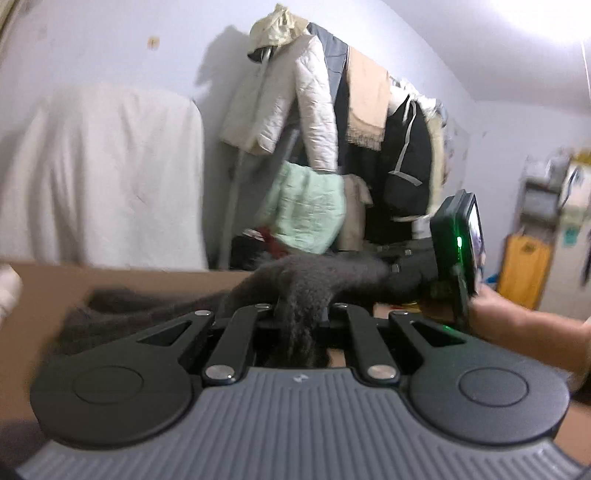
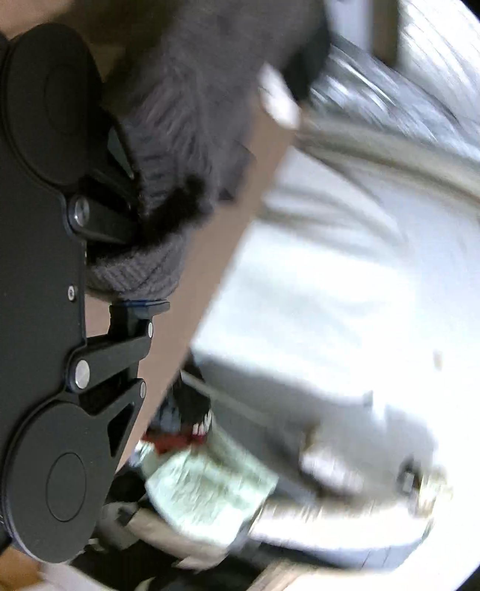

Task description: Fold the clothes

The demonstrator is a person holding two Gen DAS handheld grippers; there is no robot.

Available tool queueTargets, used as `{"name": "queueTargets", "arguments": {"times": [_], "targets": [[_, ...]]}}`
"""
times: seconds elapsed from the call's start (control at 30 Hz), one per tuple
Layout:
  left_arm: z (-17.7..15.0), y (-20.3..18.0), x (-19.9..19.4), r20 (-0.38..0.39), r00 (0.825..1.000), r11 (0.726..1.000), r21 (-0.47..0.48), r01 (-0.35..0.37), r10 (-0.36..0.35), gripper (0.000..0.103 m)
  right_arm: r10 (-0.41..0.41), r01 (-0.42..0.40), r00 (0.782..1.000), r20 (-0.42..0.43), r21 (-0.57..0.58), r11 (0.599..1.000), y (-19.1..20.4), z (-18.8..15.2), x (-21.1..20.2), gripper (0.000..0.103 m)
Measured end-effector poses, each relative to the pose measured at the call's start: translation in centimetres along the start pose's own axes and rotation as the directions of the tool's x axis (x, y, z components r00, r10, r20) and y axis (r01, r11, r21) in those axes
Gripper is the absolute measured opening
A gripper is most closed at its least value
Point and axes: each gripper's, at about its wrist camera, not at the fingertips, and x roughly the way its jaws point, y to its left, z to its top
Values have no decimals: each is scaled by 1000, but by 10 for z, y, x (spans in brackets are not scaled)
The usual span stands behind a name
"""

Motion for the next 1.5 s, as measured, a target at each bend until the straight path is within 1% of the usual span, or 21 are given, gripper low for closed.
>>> {"name": "queueTargets", "arguments": {"times": [0.07,0.13,0.17,0.27,0.4,0.5,0.57,0.7,0.77,0.8,0.87,0.93,1.0,1.03,1.07,1.13,1.17,1.23,1.3,1.43,1.5], "targets": [[0,-1,14,-39,995,992,-98,85,-90,8,-61,60,998,32,24,998,-22,9,-10,8],[-5,-11,33,-145,975,981,-120,153,-170,14,-123,120,991,58,51,991,-44,17,-19,8],[-9,-13,40,-190,964,979,-122,164,-186,19,-148,147,989,6,71,987,-53,1,-11,8],[-29,-4,43,-281,954,993,-79,86,-105,31,-214,233,965,-152,119,965,-79,-46,15,8],[-29,52,18,-281,958,987,-120,-103,65,44,-308,337,884,-351,23,941,-99,-115,49,9],[-20,104,11,-272,940,943,-203,-264,205,49,-227,280,871,-435,62,958,-108,-121,53,13],[-19,137,13,-277,924,906,-259,-335,262,49,-143,182,878,-456,42,982,-109,-112,42,34],[-22,186,29,-361,874,851,-290,-437,326,49,42,-36,872,-488,22,999,-106,-91,11,44],[-20,204,40,-373,868,831,-324,-453,328,51,206,-191,866,-455,79,978,-100,-72,-11,45],[-21,214,44,-378,868,818,-349,-457,323,54,255,-237,870,-421,96,967,-97,-63,-18,46],[-29,232,54,-391,869,787,-411,-460,303,61,343,-329,874,-344,101,939,-80,-44,-27,62],[-39,253,69,-410,870,745,-482,-461,273,65,388,-390,868,-310,59,919,-60,-27,-14,64],[-53,276,90,-437,870,683,-566,-462,226,65,415,-436,848,-331,11,900,-35,-17,9,64],[-60,287,98,-441,874,652,-605,-458,205,65,428,-459,839,-335,-17,888,-21,-14,20,64],[-66,293,102,-428,882,636,-629,-447,197,62,439,-480,832,-340,-43,876,-8,-12,31,64],[-72,297,108,-397,894,648,-630,-429,207,22,450,-495,832,-324,-65,867,15,-12,43,64],[-73,297,111,-394,892,664,-609,-435,222,7,457,-502,831,-317,-75,862,26,-12,48,65],[-63,286,111,-382,868,727,-490,-482,318,6,486,-525,818,-306,-53,850,43,-9,58,64],[-47,269,97,-295,882,774,-429,-467,369,6,505,-547,814,-287,-88,832,58,-10,56,65],[-1,219,60,-102,896,853,-276,-443,433,6,477,-521,840,-260,-140,842,75,2,58,65],[20,187,41,-20,900,878,-209,-430,436,6,488,-519,838,-244,-76,852,75,1,66,66]]}}
